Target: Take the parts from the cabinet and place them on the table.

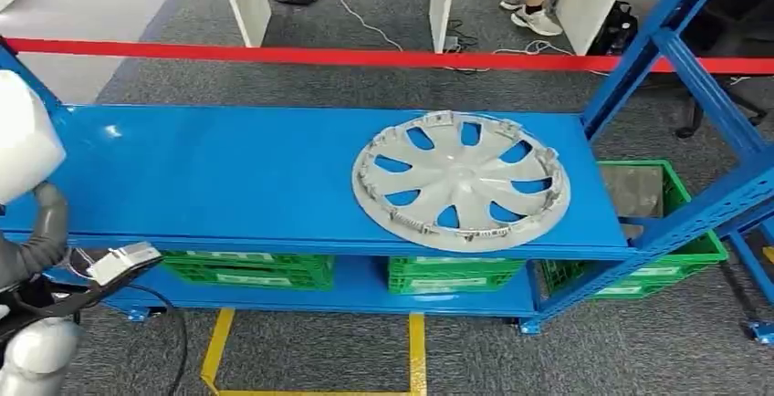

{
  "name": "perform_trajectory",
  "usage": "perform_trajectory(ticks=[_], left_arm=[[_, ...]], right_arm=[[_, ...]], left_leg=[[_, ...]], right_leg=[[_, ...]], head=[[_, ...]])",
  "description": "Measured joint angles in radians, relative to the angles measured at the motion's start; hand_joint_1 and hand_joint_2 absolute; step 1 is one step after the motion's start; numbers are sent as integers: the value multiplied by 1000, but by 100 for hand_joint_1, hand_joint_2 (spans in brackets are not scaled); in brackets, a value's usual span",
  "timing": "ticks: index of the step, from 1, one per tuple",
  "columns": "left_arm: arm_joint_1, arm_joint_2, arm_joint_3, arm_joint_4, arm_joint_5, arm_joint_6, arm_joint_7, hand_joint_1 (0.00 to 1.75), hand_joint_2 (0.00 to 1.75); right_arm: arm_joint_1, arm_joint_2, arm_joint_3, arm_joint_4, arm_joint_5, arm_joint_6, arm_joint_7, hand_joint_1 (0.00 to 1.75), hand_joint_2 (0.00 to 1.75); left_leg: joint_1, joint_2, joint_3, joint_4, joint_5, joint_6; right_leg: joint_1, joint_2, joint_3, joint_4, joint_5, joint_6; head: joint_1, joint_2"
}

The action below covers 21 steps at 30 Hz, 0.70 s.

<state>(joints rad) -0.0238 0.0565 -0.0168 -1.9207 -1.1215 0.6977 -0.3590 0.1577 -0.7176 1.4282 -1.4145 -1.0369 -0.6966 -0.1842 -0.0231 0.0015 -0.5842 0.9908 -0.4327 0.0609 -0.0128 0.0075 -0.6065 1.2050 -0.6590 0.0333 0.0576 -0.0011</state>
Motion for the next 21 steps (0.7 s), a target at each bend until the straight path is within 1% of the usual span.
perform_trajectory(ticks=[1, 2, 3, 4, 5, 6, 7, 8, 9, 10, 11, 12, 13, 14, 15, 16, 17, 18, 19, 20, 21], left_arm=[[4, 2, 3, 0, -2, 0, 0, 175, 175], [7, 3, 4, 0, -4, 0, 4, 175, 175], [8, 3, 4, 0, -9, 0, 8, 175, 175], [10, 4, 5, 0, -10, 0, 9, 175, 175], [11, 6, 6, 0, -12, 0, 10, 175, 175], [11, 7, 9, 0, -15, 0, 12, 175, 175], [12, 10, 11, -2, -19, 0, 13, 175, 175], [12, 11, 12, -4, -20, 0, 15, 175, 175], [12, 12, 13, -5, -22, 0, 18, 175, 175], [13, 16, 13, -6, -24, 0, 24, 175, 175], [14, 19, 13, -6, -27, 0, 28, 175, 175], [16, 23, 13, -6, -28, 0, 30, 175, 175], [17, 25, 13, -6, -29, 0, 32, 175, 175], [17, 28, 14, -6, -29, 0, 33, 175, 175], [18, 30, 15, -6, -29, 0, 33, 175, 175], [19, 31, 16, -6, -29, 0, 34, 175, 175], [21, 32, 18, -6, -30, 0, 35, 175, 175], [21, 33, 18, -6, -30, 0, 38, 175, 175], [21, 36, 20, -7, -30, 0, 40, 175, 175], [22, 37, 22, -8, -30, 0, 41, 175, 175], [23, 40, 25, -12, -30, 0, 41, 175, 175]], right_arm=[[0, 0, -2, 0, 0, 0, 0, 0, 0], [1, 1, -4, 0, 0, 0, 0, 0, 0], [3, 1, -6, 0, 0, 0, 0, 0, 0], [4, 1, -8, 0, 0, 0, 1, 0, 0], [4, 1, -9, 0, 0, 0, 2, 0, 0], [4, 1, -11, 0, 0, 0, 2, 0, 0], [3, 3, -14, 1, 0, 0, 4, 0, 0], [4, 3, -17, 1, 2, 0, 3, 0, 0], [4, 3, -19, 1, 3, -2, 5, 0, 0], [5, 3, -21, 1, 6, -2, 6, 0, 0], [7, 3, -24, 1, 10, -2, 6, 0, 0], [8, 5, -24, 1, 10, -1, 6, 0, 0], [8, 5, -26, 1, 11, -2, 7, 0, 0], [9, 5, -27, 1, 12, -2, 6, 0, 0], [10, 5, -28, 1, 12, -1, 6, 0, 0], [11, 5, -29, 1, 12, -1, 6, 0, 0], [12, 5, -29, 1, 14, -2, 7, 0, 0], [13, 5, -30, 1, 19, -1, 11, 0, 0], [13, 5, -32, 2, 26, -1, 13, 0, 0], [13, 6, -32, 1, 31, -2, 16, 0, 0], [12, 6, -33, 1, 34, -2, 19, 0, 0]], left_leg=[[0, 1, -3, 0, 2, -1], [0, 1, -5, 0, 5, -2], [0, 1, -7, 0, 7, -4], [1, 1, -8, 1, 9, -6], [2, 1, -8, 2, 11, -10], [2, 1, -10, 5, 12, -13], [-4, 0, -16, 9, 15, -20], [-4, -1, -19, 12, 20, -27], [-5, -1, -23, 15, 24, -32], [-4, -1, -23, 15, 28, -36], [-4, -3, -24, 17, 32, -40], [-2, -6, -31, 25, 20, -46], [0, -5, -41, 53, -28, -56], [5, -5, -60, 124, -95, -67], [10, -4, -81, 203, -149, -73], [14, -4, -97, 276, -185, -77], [17, -4, -100, 321, -197, -80], [20, -4, -80, 317, -182, -81], [22, -4, -43, 265, -153, -80], [22, -4, 15, 175, -116, -77], [22, -5, 75, 79, -87, -72]], right_leg=[[0, 0, -33, 77, -28, 2], [0, 0, -43, 105, -25, 4], [-1, -1, -30, 83, 3, 5], [-2, -2, 4, 20, 45, 5], [-4, -4, 56, -78, 92, 6], [-7, -6, 108, -173, 123, 7], [-3, -5, 140, -213, 100, 5], [-1, 0, 129, -206, 117, -5], [-1, -1, 122, -209, 115, -8], [0, -1, 116, -207, 116, -12], [-3, -2, 105, -209, 122, -21], [-8, -8, 99, -211, 130, -32], [-8, -8, 92, -211, 135, -39], [-8, -9, 89, -210, 144, -42], [-8, -9, 82, -209, 152, -44], [-7, -10, 71, -207, 161, -43], [-7, -11, 60, -205, 168, -43], [-7, -12, 48, -202, 173, -43], [-7, -12, 38, -198, 178, -41], [-7, -11, 31, -194, 182, -39], [-7, -10, 28, -192, 185, -36]], head=[[0, 0], [0, 0], [1, 0], [1, 0], [1, 0], [1, 0], [1, 0], [-2, 0], [1, 0], [-1, 0], [-1, 0], [2, 0], [-4, 0], [-8, 0], [-9, 0], [-9, 0], [-8, 0], [-9, 0], [-9, 0], [-9, 0], [-9, 0]])
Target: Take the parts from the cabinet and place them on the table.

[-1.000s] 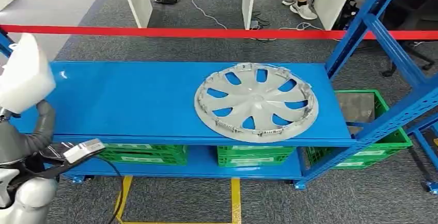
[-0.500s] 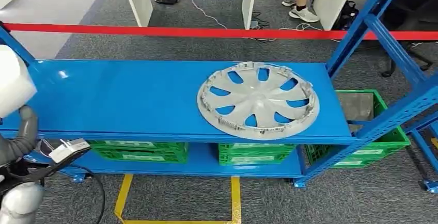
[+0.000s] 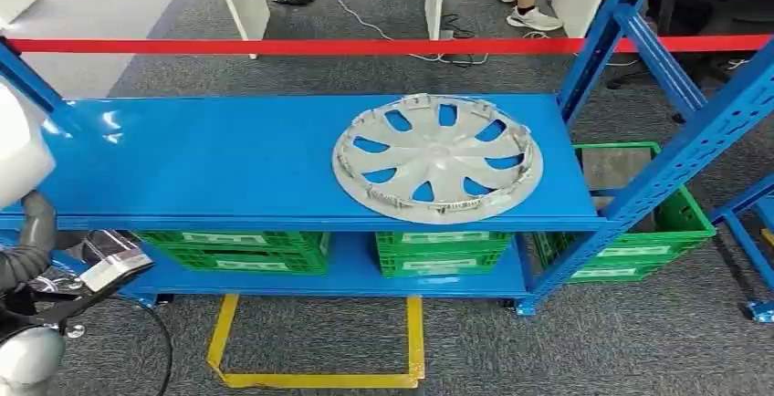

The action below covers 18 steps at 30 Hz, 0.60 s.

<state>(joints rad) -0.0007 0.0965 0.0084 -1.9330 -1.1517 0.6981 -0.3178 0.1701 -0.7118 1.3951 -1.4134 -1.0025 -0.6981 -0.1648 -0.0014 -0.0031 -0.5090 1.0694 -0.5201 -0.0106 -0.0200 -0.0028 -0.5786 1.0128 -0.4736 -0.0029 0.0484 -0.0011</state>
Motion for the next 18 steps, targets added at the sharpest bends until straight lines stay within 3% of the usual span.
perform_trajectory(ticks=[1, 2, 4, 5, 6, 7, 8, 9, 10, 11, 12, 13, 15, 16, 17, 18], left_arm=[[0, 2, 3, -5, 1, 0, 0, 175, 175], [1, 5, 5, -8, 1, 0, 0, 175, 175], [6, 10, 14, -13, 3, 0, 0, 175, 175], [10, 12, 18, -13, 4, 0, 0, 175, 175], [12, 13, 21, -15, 4, 0, 0, 175, 175], [13, 14, 22, -16, 4, 0, 1, 175, 175], [14, 14, 26, -19, 4, 0, 3, 175, 175], [20, 14, 28, -20, 4, 0, 3, 175, 175], [24, 15, 31, -20, 4, 0, 4, 175, 175], [26, 15, 31, -20, 4, 0, 7, 175, 175], [27, 15, 31, -20, 3, 0, 9, 175, 175], [28, 15, 31, -20, 3, 0, 10, 175, 175], [29, 17, 32, -20, 1, 0, 13, 175, 175], [29, 18, 32, -22, 1, 0, 14, 175, 175], [30, 19, 34, -26, 0, 0, 15, 175, 175], [29, 21, 35, -30, 0, 0, 15, 175, 175]], right_arm=[[0, 0, 0, 0, 5, 0, 3, 0, 0], [0, 0, -1, 0, 10, 0, 4, 0, 0], [3, 1, -5, 0, 19, 0, 10, 0, 0], [7, 2, -8, 0, 25, 0, 12, 0, 0], [9, 2, -10, 0, 32, 0, 16, 0, 0], [12, 2, -15, 0, 38, 0, 21, 0, 0], [19, 3, -23, 0, 51, 0, 32, 0, 0], [24, 3, -32, 1, 61, 0, 44, 0, 0], [28, 3, -40, 2, 72, 0, 55, 0, 0], [31, 4, -49, 2, 88, 0, 74, 0, 0], [35, 4, -55, 3, 105, 0, 107, 0, 0], [41, 5, -65, 4, 124, 0, 142, 0, 0], [47, 5, -78, 5, 138, 0, 166, 0, 0], [47, 5, -84, 6, 140, 0, 171, 0, 0], [48, 5, -93, 6, 142, 0, 172, 0, 0], [48, 6, -100, 7, 146, 0, 177, 0, 0]], left_leg=[[-2, -1, 38, -70, -12, 6], [-6, -1, 47, -92, -11, 10], [-12, -1, 35, -86, -3, 18], [-13, 0, 30, -88, 5, 26], [-3, 4, 23, -105, 23, 38], [-5, 7, 14, -105, 33, 44], [-5, 7, -2, -104, 43, 54], [-8, 8, -15, -103, 52, 56], [-11, 9, -28, -102, 62, 58], [-13, 9, -44, -101, 73, 58], [-15, 10, -58, -99, 83, 58], [-16, 9, -73, -95, 92, 58], [-18, 9, -105, -83, 108, 54], [-18, 9, -114, -74, 115, 50], [-23, 9, -128, -65, 118, 45], [-22, 12, -133, -62, 129, 40]], right_leg=[[1, 0, -3, 0, 4, 4], [3, 1, -9, 1, 12, 12], [-2, 0, -15, -3, 27, 25], [-2, 1, -15, -9, 37, 33], [-2, 2, -21, -5, 31, 38], [-1, 1, -34, 10, -2, 40], [-1, 2, -55, 65, -67, 41], [-1, 2, -71, 139, -126, 41], [-1, 2, -87, 211, -168, 43], [0, 2, -97, 272, -184, 44], [1, 2, -91, 294, -167, 43], [2, 2, -66, 277, -130, 42], [3, 2, 33, 151, -58, 34], [6, 1, 99, 60, -68, 28], [11, 1, 160, -26, -96, 26], [11, 0, 153, -52, -112, 24]], head=[[1, 0], [2, 0], [0, 0], [1, 0], [0, 0], [1, 0], [4, 0], [5, 0], [2, 0], [4, 0], [3, 0], [3, 0], [3, 0], [4, 0], [4, 0], [0, 0]])
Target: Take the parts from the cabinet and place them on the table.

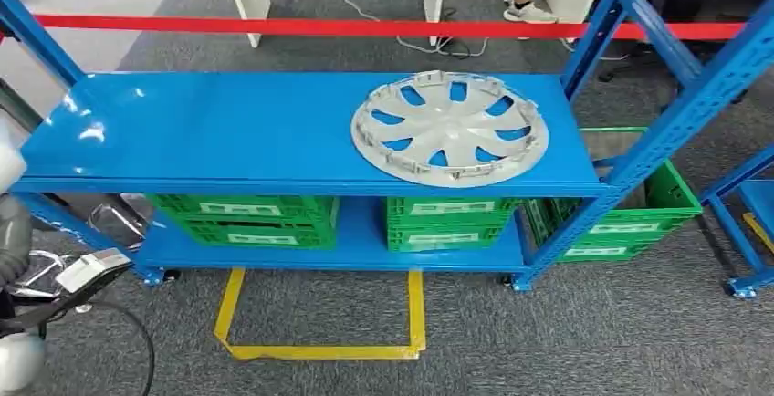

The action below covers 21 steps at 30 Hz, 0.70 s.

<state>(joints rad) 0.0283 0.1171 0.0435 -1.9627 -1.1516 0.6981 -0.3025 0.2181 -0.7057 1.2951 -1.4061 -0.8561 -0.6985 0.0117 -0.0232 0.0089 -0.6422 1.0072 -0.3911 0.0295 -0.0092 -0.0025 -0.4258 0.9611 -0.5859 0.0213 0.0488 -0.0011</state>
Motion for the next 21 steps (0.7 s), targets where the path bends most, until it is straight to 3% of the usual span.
perform_trajectory(ticks=[2, 3, 4, 5, 7, 8, 9, 10, 12, 13, 14, 15, 17, 18, 19, 21], left_arm=[[-1, 2, 0, -2, -5, 0, 3, 175, 175], [-2, 3, -2, -2, -8, 0, 5, 175, 175], [-2, 4, -3, -2, -8, 0, 6, 175, 175], [-4, 7, -5, -2, -10, 0, 6, 175, 175], [-14, 9, -10, 0, -9, 0, 6, 175, 175], [-19, 10, -13, 2, -9, 0, 6, 175, 175], [-26, 11, -20, 6, -8, 0, 6, 175, 175], [-34, 12, -27, 10, -9, 0, 9, 175, 175], [-49, 14, -42, 17, -11, 0, 18, 175, 175], [-53, 17, -47, 19, -11, 0, 25, 175, 175], [-56, 19, -51, 21, -11, 0, 30, 175, 175], [-56, 23, -53, 21, -8, 0, 33, 175, 175], [-57, 27, -58, 23, -5, 0, 38, 175, 175], [-56, 27, -60, 24, -5, 0, 39, 175, 175], [-58, 27, -62, 25, -5, 0, 39, 175, 175], [-58, 28, -66, 26, -5, 0, 39, 175, 175]], right_arm=[[9, 1, -8, 1, 14, 0, 61, 0, 0], [21, 1, -11, -7, 19, 0, 132, 0, 0], [30, 0, -13, -20, 19, 0, 187, 0, 0], [39, -1, -15, -29, 17, 0, 243, 0, 0], [48, -3, -6, -57, -1, 0, 307, 0, 0], [43, -8, 11, -76, -23, 0, 338, 0, 0], [31, -14, 39, -98, -52, 1, 358, 0, 0], [17, -18, 71, -115, -66, 1, 368, 0, 0], [-8, -24, 138, -141, -70, 2, 373, 0, 0], [-12, -26, 161, -151, -70, 2, 372, 0, 0], [-13, -32, 173, -158, -70, 2, 372, 0, 0], [-18, -38, 186, -166, -70, 2, 372, 0, 0], [-27, -44, 206, -174, -69, 2, 370, 0, 0], [-29, -47, 213, -178, -69, 2, 370, 0, 0], [-31, -49, 221, -182, -69, 2, 370, 0, 0], [-35, -53, 230, -185, -69, 2, 369, 0, 0]], left_leg=[[4, 1, -7, -5, 23, -10], [1, -3, -9, -3, 28, -15], [5, -7, -18, 10, -7, -24], [10, -7, -24, 51, -73, -34], [21, -7, -45, 196, -193, -46], [25, -7, -52, 266, -219, -51], [29, -6, -46, 301, -210, -54], [34, -7, -26, 295, -178, -57], [40, -7, 65, 178, -111, -59], [42, -7, 132, 78, -108, -60], [36, -10, 168, 18, -140, -57], [33, -13, 176, -11, -147, -45], [29, -12, 160, -8, -144, -38], [29, -11, 149, -12, -135, -25], [33, -3, 137, -17, -120, -10], [29, -2, 110, -17, -98, 6]], right_leg=[[5, 2, -17, 7, 11, -8], [-4, -2, -25, -1, 23, -13], [-5, -7, -31, 0, 33, -16], [-5, -9, -41, 0, 43, -22], [-5, -14, -63, 2, 63, -28], [-5, -14, -73, 5, 74, -28], [-6, -13, -86, 11, 85, -27], [-7, -12, -105, 19, 94, -25], [-9, -10, -139, 36, 107, -17], [-10, -11, -151, 45, 112, -12], [-8, -10, -161, 50, 117, -5], [-8, -9, -166, 51, 127, 3], [-10, -8, -178, 49, 147, 15], [-10, -6, -183, 48, 155, 24], [-15, -3, -192, 64, 128, 26], [-11, 0, -227, 159, 6, 28]], head=[[2, 0], [5, 0], [4, 0], [1, 0], [-1, 0], [-3, 0], [-3, 0], [-3, 0], [-3, 0], [-3, 0], [-4, 0], [-3, 0], [-2, 0], [-3, 0], [-2, 0], [-2, 0]])
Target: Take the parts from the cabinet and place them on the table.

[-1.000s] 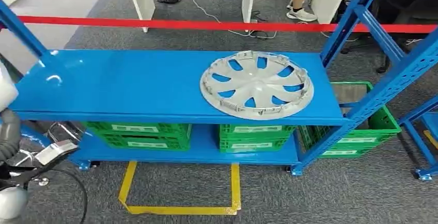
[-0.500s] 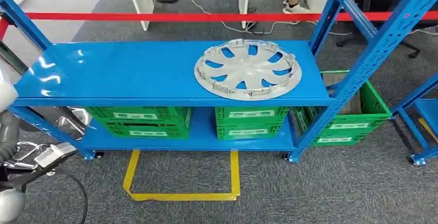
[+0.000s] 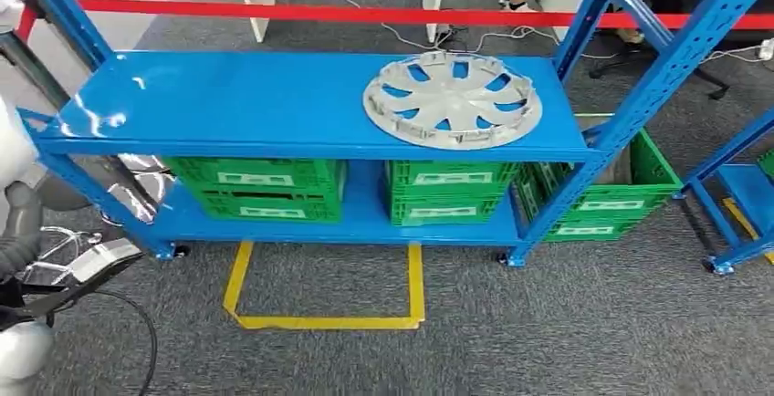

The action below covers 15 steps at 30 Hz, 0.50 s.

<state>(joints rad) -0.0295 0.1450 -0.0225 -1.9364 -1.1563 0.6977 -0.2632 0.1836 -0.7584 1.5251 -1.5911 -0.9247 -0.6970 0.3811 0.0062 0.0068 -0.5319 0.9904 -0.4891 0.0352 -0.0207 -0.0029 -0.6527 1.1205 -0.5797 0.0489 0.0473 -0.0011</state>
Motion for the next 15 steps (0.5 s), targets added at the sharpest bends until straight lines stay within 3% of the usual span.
perform_trajectory(ticks=[1, 2, 3, 4, 6, 7, 8, 9, 10, 12, 13, 14, 15], left_arm=[[0, 0, -1, 1, 1, 0, 0, 175, 175], [1, 0, -1, 3, 1, 0, 1, 175, 175], [1, 0, -2, 5, 1, 0, 2, 175, 175], [2, 0, -2, 6, 2, 0, 3, 175, 175], [3, 1, -2, 8, 2, 0, 3, 175, 175], [4, 2, -2, 8, 5, 0, 3, 175, 175], [5, 2, -2, 8, 6, 0, 3, 175, 175], [6, 4, -1, 8, 13, 0, 3, 175, 175], [8, 4, 0, 8, 15, 0, 1, 175, 175], [13, 8, 1, 8, 18, 0, -3, 175, 175], [16, 11, 2, 8, 21, 0, -4, 175, 175], [20, 13, 3, 8, 25, 0, -7, 175, 175], [21, 16, 6, 8, 26, 0, -8, 175, 175]], right_arm=[[-2, -1, 3, -1, 0, 0, 0, 0, 0], [-6, -2, 6, -2, 0, 0, 0, 0, 0], [-8, -2, 8, -2, 1, 0, -1, 0, 0], [-11, -2, 9, -2, 3, 0, -5, 0, 0], [-15, -4, 13, -2, 16, -1, -8, 0, 0], [-18, -8, 16, -2, 27, -1, -8, 0, 0], [-21, -13, 18, -2, 36, -1, -7, 0, 0], [-23, -19, 20, -2, 47, -2, -6, 0, 0], [-24, -21, 21, -2, 55, -2, -3, 0, 0], [-22, -22, 21, -1, 65, -2, 4, 0, 0], [-21, -21, 22, -2, 69, -1, 6, 0, 0], [-21, -22, 21, -2, 71, -1, 7, 0, 0], [-19, -22, 21, -2, 75, -1, 9, 0, 0]], left_leg=[[-3, 0, -16, 0, 14, 3], [-7, 0, -34, 1, 28, 5], [-11, 0, -51, 2, 41, 6], [-15, 0, -69, 2, 54, 5], [-20, 0, -99, 3, 79, 4], [-22, 0, -108, 4, 90, 2], [-22, 0, -114, 5, 99, -1], [-27, 0, -119, 10, 108, -5], [-26, 3, -124, 9, 122, -9], [-23, 2, -130, 2, 146, -20], [-22, -3, -142, 4, 140, -23], [-22, -6, -149, 25, 87, -34], [-17, -6, -158, 79, 17, -40]], right_leg=[[1, 0, -16, 76, -57, 2], [1, 0, -28, 143, -89, 1], [2, 0, -29, 188, -88, 0], [3, 0, -13, 197, -56, -4], [8, 0, 74, 106, 33, -15], [13, 1, 140, 15, 44, -23], [18, 2, 213, -83, 16, -32], [22, 1, 271, -175, -3, -34], [24, 1, 263, -189, -14, -34], [27, 0, 245, -184, 3, -43], [16, -6, 234, -189, 17, -48], [17, -7, 221, -187, 28, -56], [17, -9, 210, -186, 39, -64]], head=[[2, 0], [1, 0], [2, 0], [1, 0], [1, 0], [0, 0], [1, 0], [-1, 0], [-1, 0], [1, 0], [2, 0], [-3, 0], [-6, 0]])
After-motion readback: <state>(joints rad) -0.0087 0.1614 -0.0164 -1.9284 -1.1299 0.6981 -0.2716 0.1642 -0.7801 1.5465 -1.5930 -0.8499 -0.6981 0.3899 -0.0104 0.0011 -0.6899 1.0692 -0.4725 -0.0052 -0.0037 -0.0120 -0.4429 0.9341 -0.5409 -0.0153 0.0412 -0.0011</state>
